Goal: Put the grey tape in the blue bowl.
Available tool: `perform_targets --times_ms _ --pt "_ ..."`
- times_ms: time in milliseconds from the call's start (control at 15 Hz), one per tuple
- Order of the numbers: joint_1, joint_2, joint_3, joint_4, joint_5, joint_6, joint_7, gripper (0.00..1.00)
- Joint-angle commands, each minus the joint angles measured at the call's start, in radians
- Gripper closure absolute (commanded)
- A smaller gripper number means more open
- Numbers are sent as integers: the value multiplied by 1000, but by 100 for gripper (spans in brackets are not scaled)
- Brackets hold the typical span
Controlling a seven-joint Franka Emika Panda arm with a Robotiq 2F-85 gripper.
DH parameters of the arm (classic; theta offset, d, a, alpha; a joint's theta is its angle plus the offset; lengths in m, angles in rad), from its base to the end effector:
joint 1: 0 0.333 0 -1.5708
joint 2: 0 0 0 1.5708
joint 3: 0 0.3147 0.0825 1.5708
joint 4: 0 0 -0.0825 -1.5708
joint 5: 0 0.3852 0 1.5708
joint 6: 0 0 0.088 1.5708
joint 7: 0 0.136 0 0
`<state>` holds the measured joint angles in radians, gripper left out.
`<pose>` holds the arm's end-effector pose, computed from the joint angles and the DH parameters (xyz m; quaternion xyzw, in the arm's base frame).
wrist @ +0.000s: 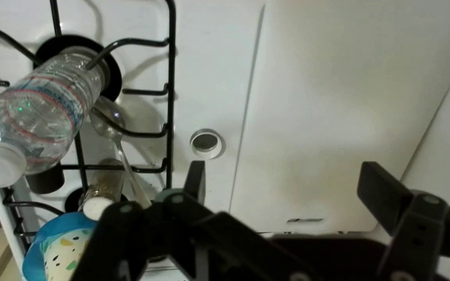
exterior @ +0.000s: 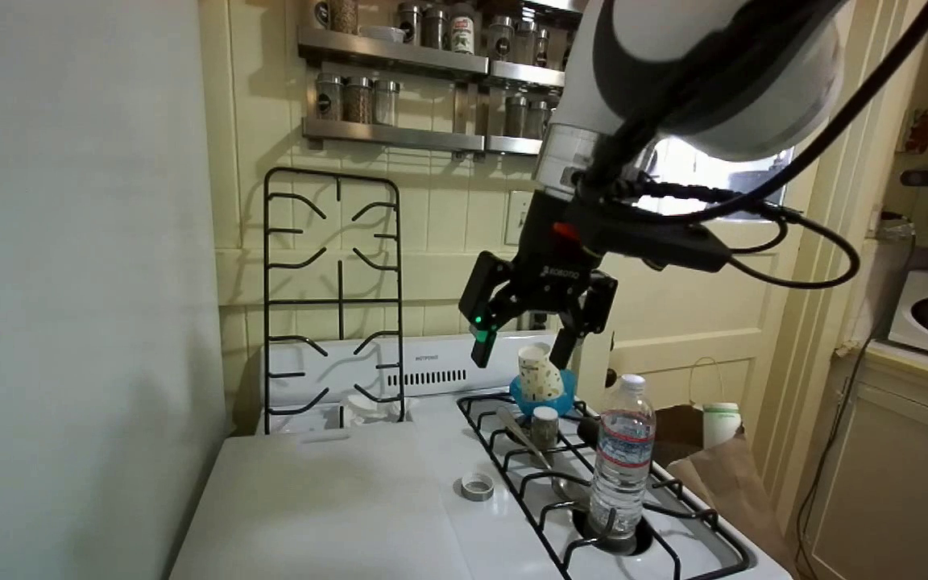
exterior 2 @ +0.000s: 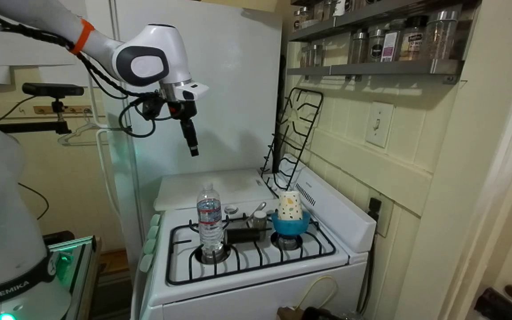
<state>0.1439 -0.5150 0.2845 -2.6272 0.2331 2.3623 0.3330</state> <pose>0.3722 0.1730 0.4016 -0.9919 0.0347 -0.1043 0.0634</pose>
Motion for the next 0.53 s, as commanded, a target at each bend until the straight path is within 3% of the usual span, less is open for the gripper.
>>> perform_targets --times_ms 0,133,200,400,467 --pt "-61 153 41 23 -113 115 90 0" --pt "-87 240 55 56 -158 90 186 0" --pt "-42 146 9 12 -121 90 106 0" --pt "-54 232 14 41 -146 90 156 0" --pt "-73 223 42 34 -194 100 249 0"
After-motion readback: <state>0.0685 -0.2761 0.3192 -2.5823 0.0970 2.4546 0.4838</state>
